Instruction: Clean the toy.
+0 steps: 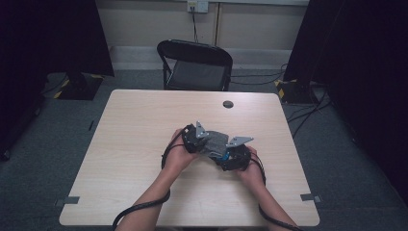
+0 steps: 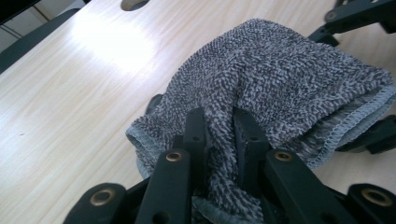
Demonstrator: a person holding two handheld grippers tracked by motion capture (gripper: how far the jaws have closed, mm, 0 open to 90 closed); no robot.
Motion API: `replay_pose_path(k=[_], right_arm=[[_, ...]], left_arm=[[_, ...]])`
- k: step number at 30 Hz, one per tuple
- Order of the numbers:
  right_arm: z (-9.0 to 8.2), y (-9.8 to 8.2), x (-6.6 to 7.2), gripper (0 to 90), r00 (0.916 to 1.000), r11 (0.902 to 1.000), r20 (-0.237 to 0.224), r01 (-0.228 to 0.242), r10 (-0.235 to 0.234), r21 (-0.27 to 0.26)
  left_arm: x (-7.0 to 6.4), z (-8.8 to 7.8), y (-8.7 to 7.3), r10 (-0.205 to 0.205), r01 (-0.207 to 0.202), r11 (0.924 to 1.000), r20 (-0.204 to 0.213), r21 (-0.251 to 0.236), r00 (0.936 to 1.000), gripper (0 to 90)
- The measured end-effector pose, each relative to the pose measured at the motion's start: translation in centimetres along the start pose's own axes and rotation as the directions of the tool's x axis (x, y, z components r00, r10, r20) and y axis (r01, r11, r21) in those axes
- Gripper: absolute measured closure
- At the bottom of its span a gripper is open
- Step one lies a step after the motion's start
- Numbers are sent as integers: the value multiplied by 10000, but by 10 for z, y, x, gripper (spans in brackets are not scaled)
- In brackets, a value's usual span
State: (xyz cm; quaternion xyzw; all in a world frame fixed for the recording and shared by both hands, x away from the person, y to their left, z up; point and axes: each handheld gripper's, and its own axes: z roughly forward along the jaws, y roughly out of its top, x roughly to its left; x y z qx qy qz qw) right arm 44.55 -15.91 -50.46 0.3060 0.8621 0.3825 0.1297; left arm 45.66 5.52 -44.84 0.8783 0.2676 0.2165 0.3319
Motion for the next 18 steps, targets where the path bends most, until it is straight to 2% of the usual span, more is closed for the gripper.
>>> replay_pose_path(k=[7,11,18], right_arm=[[0,0,0,233,10000,10000,-1,-2,2,-1],[0,0,0,233,10000,10000,0,-1,1,-1],[0,0,0,233,10000,10000,2,14,-14,4]], left_arm=[[12,-3,-6,-377,377,9993,-226,19,9990,778],[18,-4,-11,-754,753,9971,-294,-48,9967,778],[28,-6,-18,-1119,1120,9937,-382,23,9930,778]])
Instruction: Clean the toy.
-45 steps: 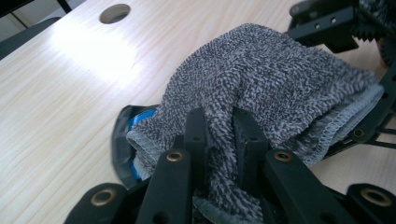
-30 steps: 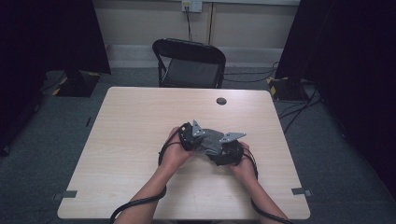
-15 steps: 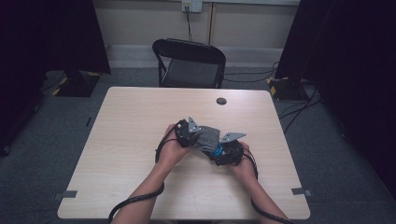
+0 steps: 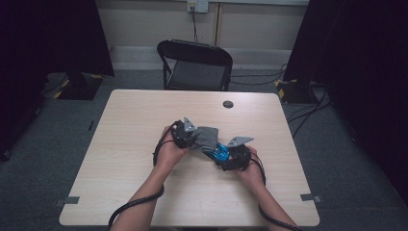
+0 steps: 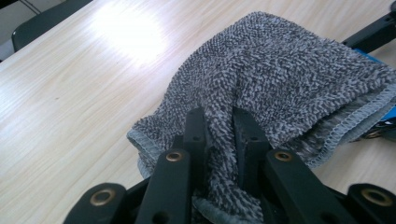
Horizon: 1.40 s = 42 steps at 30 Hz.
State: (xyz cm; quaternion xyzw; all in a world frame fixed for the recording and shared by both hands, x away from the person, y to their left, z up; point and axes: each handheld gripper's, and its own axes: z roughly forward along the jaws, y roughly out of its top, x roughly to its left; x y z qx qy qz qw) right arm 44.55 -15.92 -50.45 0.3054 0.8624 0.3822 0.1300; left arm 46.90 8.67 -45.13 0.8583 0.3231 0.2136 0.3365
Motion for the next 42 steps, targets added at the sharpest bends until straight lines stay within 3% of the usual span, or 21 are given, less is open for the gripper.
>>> replay_pose_path(k=[9,15,25,36,38,42], right_arm=[[0,0,0,233,10000,10000,-3,-3,3,-2],[0,0,0,233,10000,10000,-3,-7,7,-1],[0,0,0,233,10000,10000,-3,-12,12,-3],[0,0,0,233,10000,10000,-2,-2,2,1],[0,0,0,233,10000,10000,-5,-3,3,1],[0,0,0,233,10000,10000,-4,-3,3,-4]], left_arm=[[10,-3,-4,-142,144,9999,-257,64,9996,778],[17,-5,-7,-466,468,9989,-397,42,9981,779],[29,-18,-11,-698,695,9976,-632,-74,9956,779],[33,-33,-4,-771,729,9959,-811,-536,9937,779],[31,-36,-2,-809,760,9948,-720,-678,9941,779],[20,-39,6,-482,435,9948,-494,-924,9976,778]])
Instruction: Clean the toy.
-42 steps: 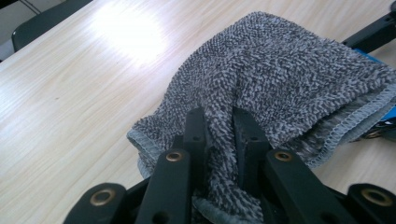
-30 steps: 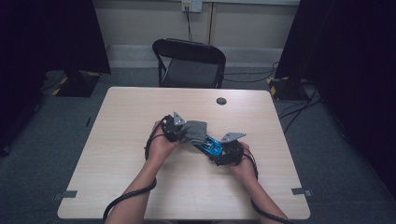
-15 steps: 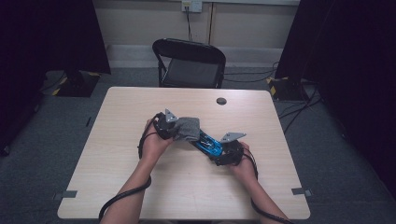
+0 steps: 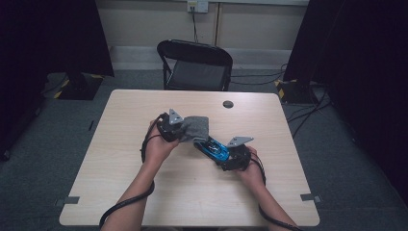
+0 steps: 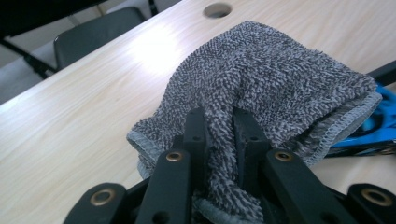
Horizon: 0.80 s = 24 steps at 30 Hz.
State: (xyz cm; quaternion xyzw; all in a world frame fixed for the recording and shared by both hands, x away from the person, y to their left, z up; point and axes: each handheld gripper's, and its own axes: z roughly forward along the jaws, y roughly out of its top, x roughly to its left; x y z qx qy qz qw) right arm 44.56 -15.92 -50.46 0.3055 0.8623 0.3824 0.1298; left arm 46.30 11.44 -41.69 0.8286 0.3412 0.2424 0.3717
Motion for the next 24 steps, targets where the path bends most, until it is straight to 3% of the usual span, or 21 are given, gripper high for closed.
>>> replay_pose_path(k=[7,14,18,24], right_arm=[[0,0,0,232,10000,10000,-1,1,-1,4],[0,0,0,233,10000,10000,1,-5,5,1],[0,0,0,232,10000,10000,2,-3,3,3],[0,0,0,233,10000,10000,3,0,0,6]], left_arm=[[-33,5,7,679,-672,9976,653,-135,9955,776],[-58,23,2,952,-973,9952,1129,127,9890,774],[-71,31,2,1248,-1297,9912,1403,263,9822,771],[-79,42,-2,1263,-1341,9900,1483,435,9808,757]])
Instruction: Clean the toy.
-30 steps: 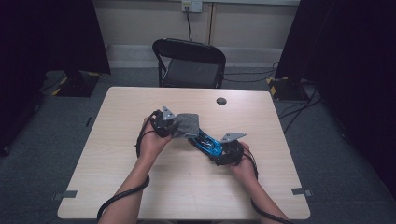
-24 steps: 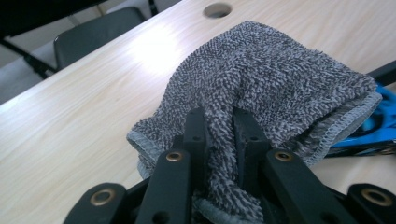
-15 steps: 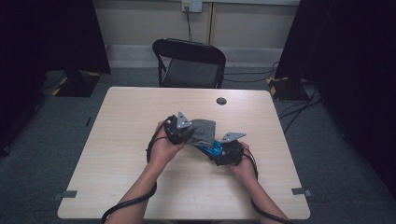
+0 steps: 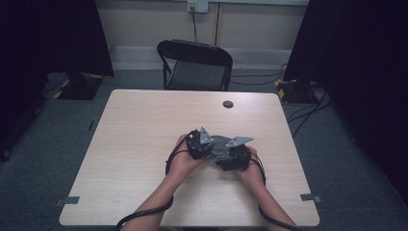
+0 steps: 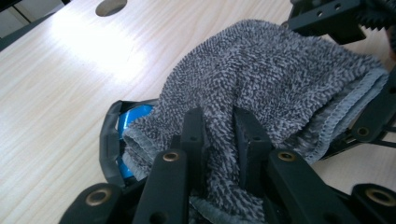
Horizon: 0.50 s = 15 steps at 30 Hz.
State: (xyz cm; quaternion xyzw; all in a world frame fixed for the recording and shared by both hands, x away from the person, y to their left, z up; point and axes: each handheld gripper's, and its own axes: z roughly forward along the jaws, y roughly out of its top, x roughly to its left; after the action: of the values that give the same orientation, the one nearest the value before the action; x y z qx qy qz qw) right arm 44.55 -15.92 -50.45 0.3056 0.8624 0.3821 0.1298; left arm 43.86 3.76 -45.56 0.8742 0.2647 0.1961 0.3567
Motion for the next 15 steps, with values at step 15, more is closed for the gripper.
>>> replay_pose_path(k=[15], right_arm=[[0,0,0,233,10000,10000,1,-2,2,-1]], left_arm=[[9,-1,-3,-49,53,9997,-200,227,9998,761]])
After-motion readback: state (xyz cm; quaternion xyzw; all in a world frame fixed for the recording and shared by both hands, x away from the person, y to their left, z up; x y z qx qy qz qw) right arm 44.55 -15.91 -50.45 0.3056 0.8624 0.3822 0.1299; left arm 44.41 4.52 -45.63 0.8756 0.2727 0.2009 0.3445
